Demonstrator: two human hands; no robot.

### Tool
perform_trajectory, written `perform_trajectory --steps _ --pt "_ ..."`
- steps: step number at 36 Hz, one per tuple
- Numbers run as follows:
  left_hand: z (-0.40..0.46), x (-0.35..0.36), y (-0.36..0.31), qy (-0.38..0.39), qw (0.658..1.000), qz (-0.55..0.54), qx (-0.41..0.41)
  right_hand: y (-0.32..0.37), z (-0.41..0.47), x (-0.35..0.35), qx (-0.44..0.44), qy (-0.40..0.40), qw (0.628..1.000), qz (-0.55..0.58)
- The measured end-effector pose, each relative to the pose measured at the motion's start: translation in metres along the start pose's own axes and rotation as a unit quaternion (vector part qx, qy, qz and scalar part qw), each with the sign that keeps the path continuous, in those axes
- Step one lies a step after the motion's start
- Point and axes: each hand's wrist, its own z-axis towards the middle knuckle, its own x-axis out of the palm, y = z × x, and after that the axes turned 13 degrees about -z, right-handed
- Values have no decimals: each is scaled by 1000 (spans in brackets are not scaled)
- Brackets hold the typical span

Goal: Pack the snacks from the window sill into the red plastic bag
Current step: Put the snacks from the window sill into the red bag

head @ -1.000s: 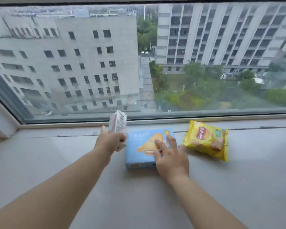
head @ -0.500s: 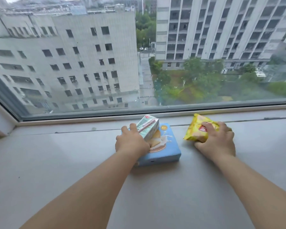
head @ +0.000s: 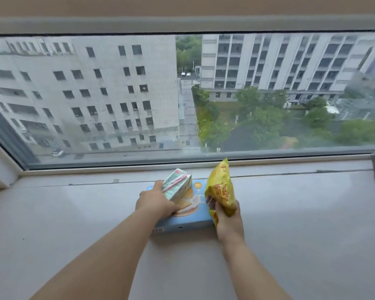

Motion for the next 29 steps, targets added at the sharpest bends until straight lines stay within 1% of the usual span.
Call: perform_trajectory --steps 2,5,9,14,18,20,23,25,26,28,29 --pt "-8 0 5 -3 1000 2 -1 -5 -10 -5 8 0 999 -31" --pt "-26 0 16 -7 1000 9 -2 -11 -30 -12 16 15 999 -41" --pt "-59 -3 32 5 1000 0 -7 -11 -66 -16 34 35 995 -90" --pt "-111 -7 54 27 997 -59 -45 -6 -109 -20 23 63 992 -111" --pt "-157 -11 73 29 990 -115 -79 -42 -130 -35 69 90 987 -114" --pt "-178 -16 86 38 982 -148 -109 -40 -152 -47 107 98 984 -104" --pt "-200 -23 103 77 958 -237 -143 -23 -184 -64 141 122 980 -68" --pt "-211 -27 107 130 925 -318 -162 -24 -194 -71 139 132 978 -80" --pt "-216 -29 108 162 910 -341 -170 -25 -198 -73 130 131 979 -88" --pt "-226 -31 107 214 897 -345 -173 -24 -202 -77 114 130 980 -100" --pt "-229 -32 106 237 897 -332 -171 -21 -204 -80 113 127 979 -112"
